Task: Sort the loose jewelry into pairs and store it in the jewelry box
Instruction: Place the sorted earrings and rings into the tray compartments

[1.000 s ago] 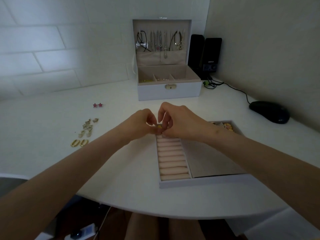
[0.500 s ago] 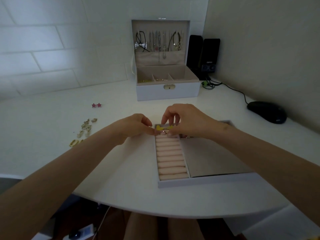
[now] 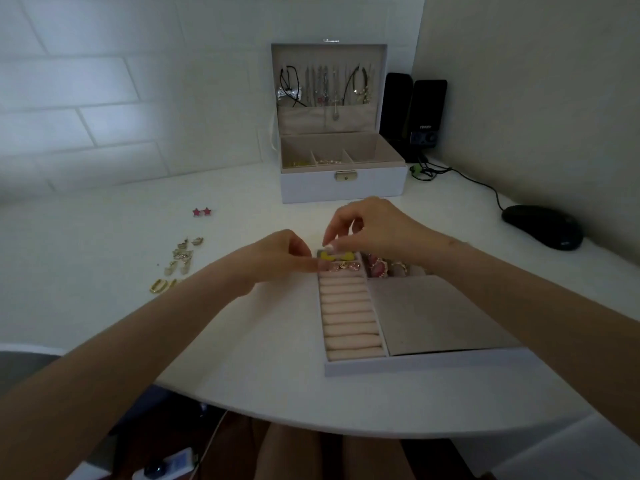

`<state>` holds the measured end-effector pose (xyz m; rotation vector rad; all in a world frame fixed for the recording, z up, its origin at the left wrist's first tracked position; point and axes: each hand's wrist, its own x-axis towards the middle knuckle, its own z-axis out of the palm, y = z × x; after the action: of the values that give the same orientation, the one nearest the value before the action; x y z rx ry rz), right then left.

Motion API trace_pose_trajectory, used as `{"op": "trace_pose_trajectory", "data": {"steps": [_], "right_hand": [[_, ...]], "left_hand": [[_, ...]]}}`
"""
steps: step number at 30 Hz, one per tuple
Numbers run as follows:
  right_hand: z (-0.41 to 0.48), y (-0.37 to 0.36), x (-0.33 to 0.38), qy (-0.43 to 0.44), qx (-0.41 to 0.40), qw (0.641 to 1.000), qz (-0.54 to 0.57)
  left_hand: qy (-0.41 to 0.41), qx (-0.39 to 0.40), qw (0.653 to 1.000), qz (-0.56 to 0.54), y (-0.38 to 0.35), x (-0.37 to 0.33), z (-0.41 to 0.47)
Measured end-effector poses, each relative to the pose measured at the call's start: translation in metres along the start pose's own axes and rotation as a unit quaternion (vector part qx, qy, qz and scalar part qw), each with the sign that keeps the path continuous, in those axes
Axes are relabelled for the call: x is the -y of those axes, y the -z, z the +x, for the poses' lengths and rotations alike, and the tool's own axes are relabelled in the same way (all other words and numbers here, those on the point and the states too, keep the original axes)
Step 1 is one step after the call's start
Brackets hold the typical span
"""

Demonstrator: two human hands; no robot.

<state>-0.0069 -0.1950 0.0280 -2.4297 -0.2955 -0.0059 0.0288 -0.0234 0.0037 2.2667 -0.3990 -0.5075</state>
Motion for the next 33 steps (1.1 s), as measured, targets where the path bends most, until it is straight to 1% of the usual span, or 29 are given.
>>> {"op": "trace_pose_trajectory", "data": {"steps": [1, 3, 5, 6, 7, 9, 12, 15, 17, 19, 21, 26, 28, 31, 33], "right_hand": [[0.006, 0.0, 0.004, 0.001, -0.009, 1.0, 0.01], [0.022, -0.003, 0.012, 0.004, -0.027, 0.999, 0.035], [0.044, -0.01, 0.022, 0.001, -0.029, 0.997, 0.066], [0.058, -0.017, 0.028, -0.003, -0.023, 0.996, 0.081], [0.073, -0.024, 0.033, -0.008, -0.017, 0.996, 0.09], [0.103, -0.044, 0.04, -0.014, -0.002, 0.995, 0.095], [0.143, -0.075, 0.05, -0.026, 0.009, 0.996, 0.084], [0.173, -0.102, 0.056, -0.039, 0.001, 0.998, 0.051], [0.187, -0.113, 0.058, -0.043, -0.007, 0.998, 0.038], [0.195, -0.12, 0.058, -0.041, -0.005, 0.999, 0.024], [0.2, -0.123, 0.058, -0.042, -0.008, 0.999, 0.006], [0.208, -0.131, 0.058, -0.046, -0.046, 0.998, -0.019], [0.205, -0.126, 0.057, -0.037, -0.05, 0.998, -0.024], [0.189, -0.112, 0.057, -0.031, -0.037, 0.998, -0.028], [0.168, -0.096, 0.058, -0.035, -0.023, 0.999, -0.005]], "left_hand": [[-0.008, -0.025, 1.0, 0.009, 0.007, 0.0, 0.0], [-0.027, -0.11, 0.994, 0.005, 0.03, 0.005, 0.005], [-0.029, -0.212, 0.977, -0.003, 0.058, 0.019, 0.015], [-0.02, -0.25, 0.968, 0.001, 0.073, 0.027, 0.021], [-0.008, -0.275, 0.961, 0.009, 0.087, 0.036, 0.026], [0.029, -0.301, 0.953, 0.033, 0.111, 0.057, 0.038], [0.08, -0.306, 0.946, 0.066, 0.136, 0.084, 0.051], [0.095, -0.264, 0.959, 0.044, 0.14, 0.101, 0.057], [0.068, -0.243, 0.967, 0.024, 0.138, 0.108, 0.06], [0.041, -0.237, 0.97, 0.037, 0.137, 0.113, 0.062], [0.038, -0.242, 0.968, 0.054, 0.135, 0.114, 0.064], [0.027, -0.254, 0.962, 0.092, 0.13, 0.111, 0.062], [0.014, -0.248, 0.962, 0.116, 0.127, 0.107, 0.057], [-0.012, -0.243, 0.961, 0.13, 0.118, 0.094, 0.049], [-0.033, -0.245, 0.96, 0.132, 0.11, 0.082, 0.041]]}}
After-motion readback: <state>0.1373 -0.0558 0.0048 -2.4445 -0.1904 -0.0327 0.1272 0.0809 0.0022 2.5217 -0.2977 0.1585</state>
